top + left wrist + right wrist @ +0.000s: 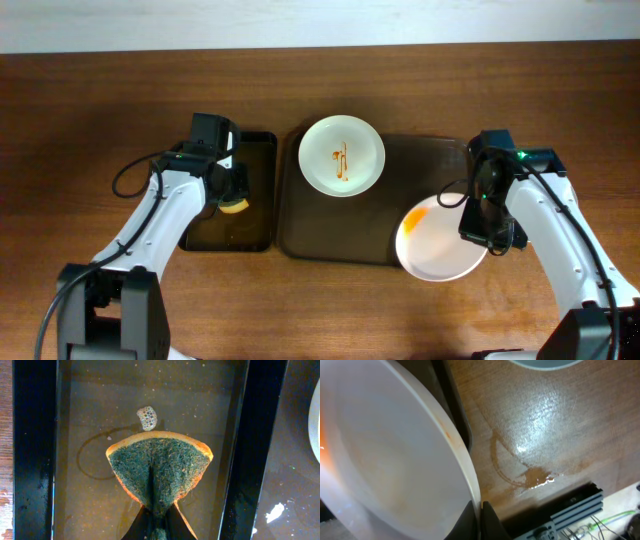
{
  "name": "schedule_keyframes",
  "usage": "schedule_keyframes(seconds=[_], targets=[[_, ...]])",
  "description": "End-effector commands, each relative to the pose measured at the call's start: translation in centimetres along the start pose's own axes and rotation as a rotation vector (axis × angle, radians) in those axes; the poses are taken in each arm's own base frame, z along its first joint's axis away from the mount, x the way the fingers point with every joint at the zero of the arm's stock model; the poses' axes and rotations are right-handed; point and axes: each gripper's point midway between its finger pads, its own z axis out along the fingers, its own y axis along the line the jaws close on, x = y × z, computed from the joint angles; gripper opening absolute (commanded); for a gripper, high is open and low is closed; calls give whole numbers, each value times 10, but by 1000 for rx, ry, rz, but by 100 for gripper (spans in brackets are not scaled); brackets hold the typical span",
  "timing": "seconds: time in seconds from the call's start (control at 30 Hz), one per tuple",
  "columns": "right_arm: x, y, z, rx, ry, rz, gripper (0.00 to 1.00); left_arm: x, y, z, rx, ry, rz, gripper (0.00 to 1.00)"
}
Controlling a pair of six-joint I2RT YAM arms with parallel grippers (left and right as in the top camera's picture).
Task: Clean dirty plates on tray and stack at the side
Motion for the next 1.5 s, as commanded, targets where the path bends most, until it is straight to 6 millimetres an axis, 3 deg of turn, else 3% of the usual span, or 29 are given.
schedule_keyframes(seconds=[0.0, 0.13, 0.27, 0.43, 0.67, 1.0, 1.1, 1.23, 1.33, 1.4, 1.47], targets=[[-16, -7, -18, 14, -103, 28, 4, 1, 2, 2, -5, 4, -12, 0], [-41, -18, -68, 14, -338, 67, 4, 1, 2, 2, -5, 3, -12, 0], [-52, -8, -102, 101, -545, -24, 4, 1, 2, 2, -5, 3, -12, 0], [-59, 4, -121, 328, -698, -127, 4, 1, 2, 2, -5, 3, -12, 0], [-55, 45, -134, 475, -830, -282, 4, 1, 2, 2, -5, 4, -12, 0], [-57, 42, -156, 603, -929, -304, 4, 1, 2, 2, -5, 3, -12, 0], [-56, 45, -150, 561, -909, -295, 4, 1, 2, 2, -5, 3, -12, 0], [-56, 45, -110, 319, -730, -129, 4, 1, 2, 2, -5, 3, -10, 0], [-68, 21, -83, 191, -568, 42, 4, 1, 2, 2, -5, 3, -2, 0], [-83, -11, -63, 94, -453, 193, 4, 1, 2, 2, -5, 3, 17, 0], [-95, -31, -52, 9, -400, 249, 4, 1, 2, 2, -5, 3, 17, 0]])
